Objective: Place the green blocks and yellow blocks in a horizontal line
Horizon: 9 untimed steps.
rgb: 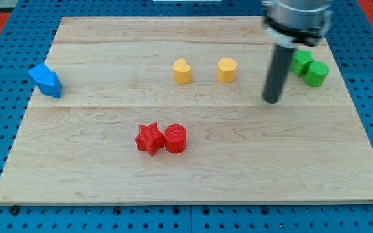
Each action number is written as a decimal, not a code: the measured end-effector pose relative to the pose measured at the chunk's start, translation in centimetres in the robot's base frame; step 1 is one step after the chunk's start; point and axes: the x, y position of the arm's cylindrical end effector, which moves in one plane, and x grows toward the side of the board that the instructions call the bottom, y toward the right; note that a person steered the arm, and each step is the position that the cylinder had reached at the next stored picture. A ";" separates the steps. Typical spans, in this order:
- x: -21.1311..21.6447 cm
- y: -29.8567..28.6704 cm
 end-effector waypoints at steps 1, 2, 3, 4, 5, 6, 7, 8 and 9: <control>0.0 7.3; -1.7 11.4; -5.2 11.5; -6.3 11.5; -8.3 10.7; -8.3 6.4; -8.9 2.8; -11.0 5.2; -13.7 3.8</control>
